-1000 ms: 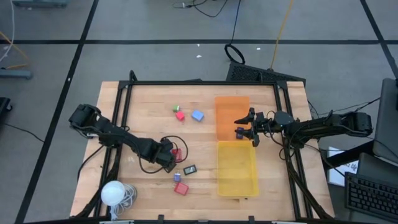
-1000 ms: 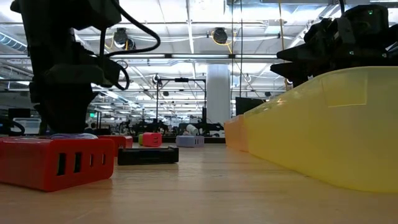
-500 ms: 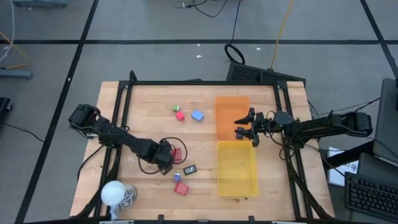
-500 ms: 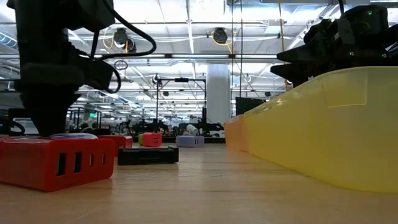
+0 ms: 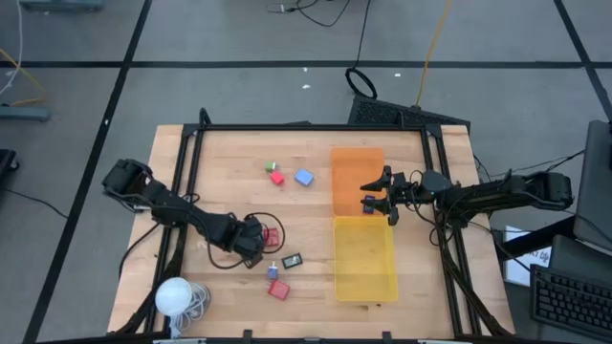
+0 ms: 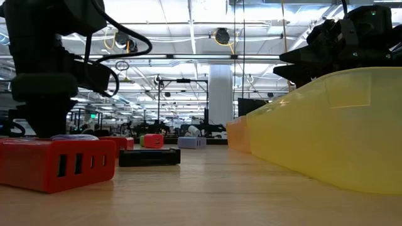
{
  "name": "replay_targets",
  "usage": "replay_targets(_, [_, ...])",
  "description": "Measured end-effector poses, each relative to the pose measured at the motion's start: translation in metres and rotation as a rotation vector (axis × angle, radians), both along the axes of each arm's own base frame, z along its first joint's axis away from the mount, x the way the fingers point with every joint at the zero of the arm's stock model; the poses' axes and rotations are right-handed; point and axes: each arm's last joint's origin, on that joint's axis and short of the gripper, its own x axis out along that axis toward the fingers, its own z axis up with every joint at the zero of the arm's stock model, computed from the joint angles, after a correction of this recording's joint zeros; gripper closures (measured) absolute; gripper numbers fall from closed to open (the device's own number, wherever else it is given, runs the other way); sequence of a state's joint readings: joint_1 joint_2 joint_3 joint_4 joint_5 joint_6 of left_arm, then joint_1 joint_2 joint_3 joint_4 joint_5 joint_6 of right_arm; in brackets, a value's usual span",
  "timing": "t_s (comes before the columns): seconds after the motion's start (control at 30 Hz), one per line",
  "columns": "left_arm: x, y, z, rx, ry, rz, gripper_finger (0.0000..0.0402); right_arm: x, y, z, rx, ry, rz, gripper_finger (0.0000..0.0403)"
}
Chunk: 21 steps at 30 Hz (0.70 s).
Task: Pick & Place Office items
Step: Put the blue timer into the orange bin
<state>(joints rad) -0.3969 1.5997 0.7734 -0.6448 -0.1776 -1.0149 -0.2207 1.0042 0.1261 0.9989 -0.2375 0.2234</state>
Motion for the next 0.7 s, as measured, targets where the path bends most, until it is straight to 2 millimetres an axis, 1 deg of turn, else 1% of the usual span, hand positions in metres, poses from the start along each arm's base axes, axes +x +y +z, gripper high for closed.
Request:
replay_targets(0.3, [0.0024,-0.0007,-0.0005,0.004,-0.021,-0.047,0.0154,0.0000,0.0000,-0.0001,0.000,0.001,0.000,0.0193])
replay_targets(0.4, [0.0025,-0.0009,-0.0007,0.002,-0.022,-0.044,0.0177,0.0000,0.0000,-0.0001,0.000,0.001,0.000,0.0193])
replay_targets(0.6, [0.0037,-0.0015,-0.0006,-0.006,-0.035,-0.039,0.0245,0.0000,0.0000,-0.0001,0.000,0.001,0.000,0.0194])
replay_targets(0.7, [0.0033,-0.0009,-0.0006,-0.003,-0.028,-0.043,0.0249,0.0000,0.0000,-0.0001,0.000,0.001,0.000,0.0195])
